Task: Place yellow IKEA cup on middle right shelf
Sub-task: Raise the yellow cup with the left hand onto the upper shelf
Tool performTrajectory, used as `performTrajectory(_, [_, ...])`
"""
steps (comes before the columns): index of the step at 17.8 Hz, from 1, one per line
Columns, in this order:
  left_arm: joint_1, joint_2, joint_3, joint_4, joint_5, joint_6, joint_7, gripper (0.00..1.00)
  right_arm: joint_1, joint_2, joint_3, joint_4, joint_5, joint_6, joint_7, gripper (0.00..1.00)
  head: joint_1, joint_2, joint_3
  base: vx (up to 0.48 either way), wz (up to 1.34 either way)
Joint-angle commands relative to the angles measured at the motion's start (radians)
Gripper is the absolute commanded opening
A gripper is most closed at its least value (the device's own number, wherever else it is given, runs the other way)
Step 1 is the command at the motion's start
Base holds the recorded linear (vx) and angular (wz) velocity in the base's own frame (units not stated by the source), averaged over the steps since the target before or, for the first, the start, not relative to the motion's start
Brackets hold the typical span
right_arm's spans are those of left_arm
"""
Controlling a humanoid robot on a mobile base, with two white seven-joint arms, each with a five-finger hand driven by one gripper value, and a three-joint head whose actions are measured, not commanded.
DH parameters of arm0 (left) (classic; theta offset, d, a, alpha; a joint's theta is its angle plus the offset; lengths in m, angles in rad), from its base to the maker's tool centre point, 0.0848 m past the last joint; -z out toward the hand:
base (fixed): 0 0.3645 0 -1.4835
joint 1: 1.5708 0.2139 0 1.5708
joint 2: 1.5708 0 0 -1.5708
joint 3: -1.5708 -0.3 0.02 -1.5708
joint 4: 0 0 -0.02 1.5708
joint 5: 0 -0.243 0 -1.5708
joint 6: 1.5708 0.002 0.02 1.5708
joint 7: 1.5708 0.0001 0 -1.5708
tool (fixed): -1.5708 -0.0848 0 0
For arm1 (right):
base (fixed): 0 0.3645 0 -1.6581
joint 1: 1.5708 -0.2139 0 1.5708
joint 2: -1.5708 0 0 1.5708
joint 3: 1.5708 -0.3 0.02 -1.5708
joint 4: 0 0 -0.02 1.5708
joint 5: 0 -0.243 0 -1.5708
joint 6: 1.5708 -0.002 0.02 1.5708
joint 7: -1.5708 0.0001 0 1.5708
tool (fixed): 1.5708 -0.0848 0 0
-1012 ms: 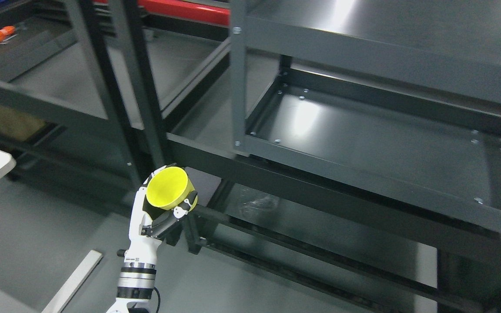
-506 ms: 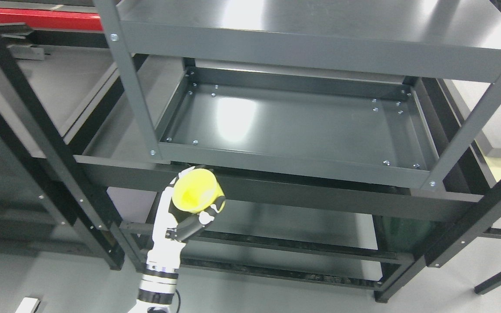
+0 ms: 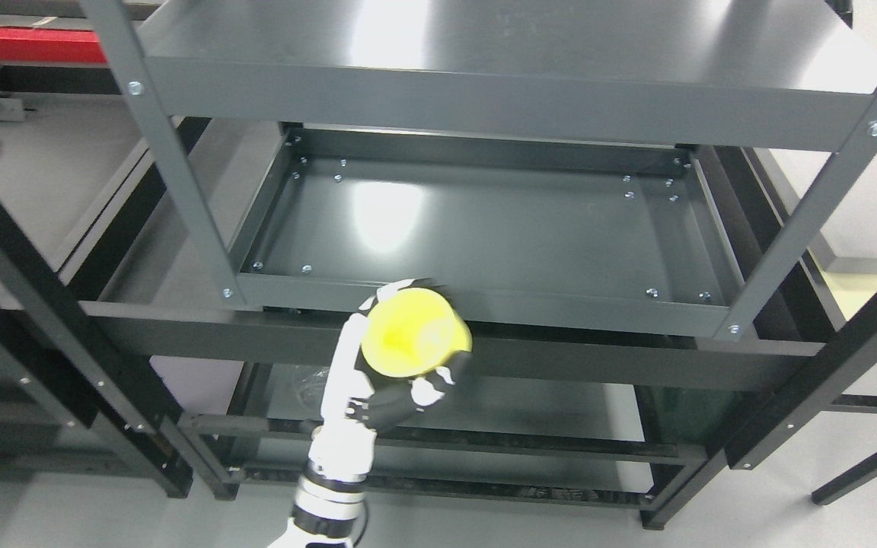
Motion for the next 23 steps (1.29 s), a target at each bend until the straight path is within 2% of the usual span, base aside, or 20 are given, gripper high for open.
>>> performTrajectory(1, [-0.155, 0.017, -0.254, -0.054, -0.003, -0.044, -0.051, 0.01, 0.014, -0.017, 0.017, 0.000, -0.025, 0.001, -0.001, 0.99, 0.0000, 0.000, 0.000, 0.065, -0.14])
performTrajectory(6, [-0.461, 0.017, -0.293, -0.048, 0.036, -0.027, -0.039, 0.01, 0.014, -0.017, 0.017, 0.000, -0.025, 0.001, -0.001, 0.99, 0.0000, 0.000, 0.000, 0.070, -0.10])
performTrajectory(8, [-0.588, 0.017, -0.285, -0.050, 0.083, 0.030, -0.028, 0.01, 0.014, -0.017, 0.017, 0.000, -0.025, 0.001, -0.001, 0.99, 0.0000, 0.000, 0.000, 0.080, -0.03])
performTrajectory(9, [-0.669, 0.017, -0.283, -0.048, 0.118, 0.075, 0.025, 0.01, 0.014, -0.017, 0.017, 0.000, -0.025, 0.001, -0.001, 0.99, 0.0000, 0.000, 0.000, 0.081, 0.00])
performTrajectory(12, [-0.780, 0.017, -0.245, -0.050, 0.133, 0.155, 0.192, 0.00, 0.014, -0.017, 0.017, 0.000, -0.025, 0.001, -0.001, 1.00, 0.0000, 0.000, 0.000, 0.064, 0.04])
performTrajectory(16, [-0.880, 0.017, -0.168, -0.047, 0.185, 0.423, 0.445, 0.00, 0.014, -0.017, 0.017, 0.000, -0.025, 0.001, -0.001, 0.99, 0.0000, 0.000, 0.000, 0.059, 0.06])
performTrajectory(18, [-0.949, 0.017, -0.130, -0.016, 0.273, 0.616, 0.556, 0.00, 0.014, -0.017, 0.017, 0.000, -0.025, 0.001, -0.001, 0.99, 0.0000, 0.000, 0.000, 0.046, 0.02])
performTrajectory(19, [-0.981, 0.017, -0.110, 0.022, 0.322, 0.727, 0.596, 0.00, 0.014, -0.017, 0.017, 0.000, -0.025, 0.001, -0.001, 0.99, 0.0000, 0.000, 0.000, 0.038, 0.00])
performTrajectory(21, [-1.035, 0.017, -0.072, 0.102, 0.371, 0.864, 0.633, 0.00, 0.014, -0.017, 0.017, 0.000, -0.025, 0.001, -0.001, 0.99, 0.0000, 0.000, 0.000, 0.014, 0.01])
performTrajectory(23, [-1.081, 0.017, -0.043, 0.197, 0.382, 0.942, 0.636, 0.01, 0.014, -0.017, 0.017, 0.000, -0.025, 0.001, -0.001, 0.99, 0.0000, 0.000, 0.000, 0.006, 0.01])
